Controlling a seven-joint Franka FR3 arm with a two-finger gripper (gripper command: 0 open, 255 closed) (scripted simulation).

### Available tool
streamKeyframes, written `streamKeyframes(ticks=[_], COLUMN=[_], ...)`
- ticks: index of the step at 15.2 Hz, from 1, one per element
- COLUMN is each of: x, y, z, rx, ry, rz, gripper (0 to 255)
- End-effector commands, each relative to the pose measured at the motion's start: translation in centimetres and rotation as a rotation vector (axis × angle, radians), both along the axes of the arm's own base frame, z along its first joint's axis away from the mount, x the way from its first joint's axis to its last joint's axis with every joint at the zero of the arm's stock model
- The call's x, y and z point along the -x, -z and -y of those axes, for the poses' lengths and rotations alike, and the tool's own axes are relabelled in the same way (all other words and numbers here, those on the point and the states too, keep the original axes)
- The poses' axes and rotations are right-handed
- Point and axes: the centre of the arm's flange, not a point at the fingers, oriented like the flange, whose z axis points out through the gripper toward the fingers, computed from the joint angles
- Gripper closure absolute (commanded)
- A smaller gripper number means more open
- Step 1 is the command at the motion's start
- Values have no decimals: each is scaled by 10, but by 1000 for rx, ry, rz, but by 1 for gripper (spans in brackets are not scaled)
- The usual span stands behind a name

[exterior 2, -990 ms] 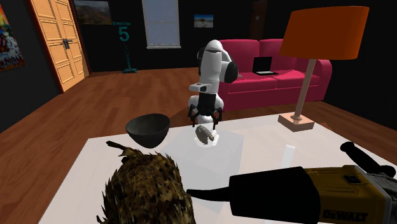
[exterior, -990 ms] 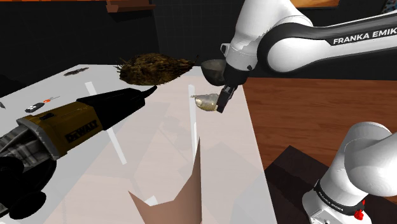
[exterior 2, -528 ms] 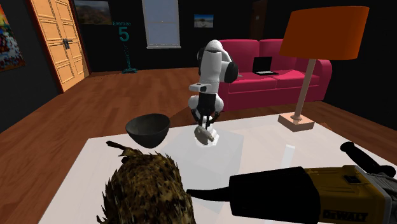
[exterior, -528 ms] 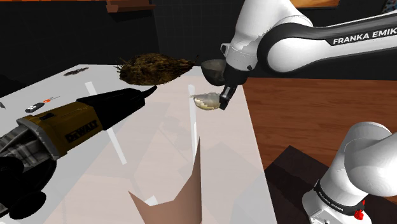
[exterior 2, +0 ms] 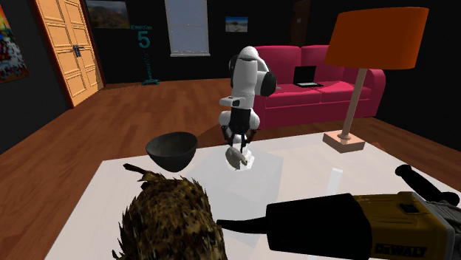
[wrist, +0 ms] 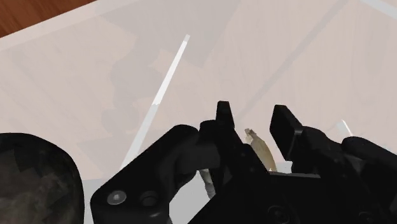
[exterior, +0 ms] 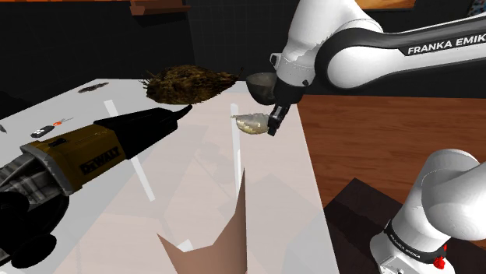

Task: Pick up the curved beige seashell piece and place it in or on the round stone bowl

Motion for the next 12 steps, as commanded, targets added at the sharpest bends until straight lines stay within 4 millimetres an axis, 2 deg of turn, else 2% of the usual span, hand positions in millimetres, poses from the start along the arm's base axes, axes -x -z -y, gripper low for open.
streamKeyframes(ticks=[1, 5, 6, 12], x=[-14, -71, -76, -80], y=[-10, -44, -48, -16], z=[2, 1, 0, -5], rx=[-8, -38, -41, -41], ry=[-80, -399, -431, -431], rz=[-23, -114, -123, -123], gripper=[0, 0, 0, 0])
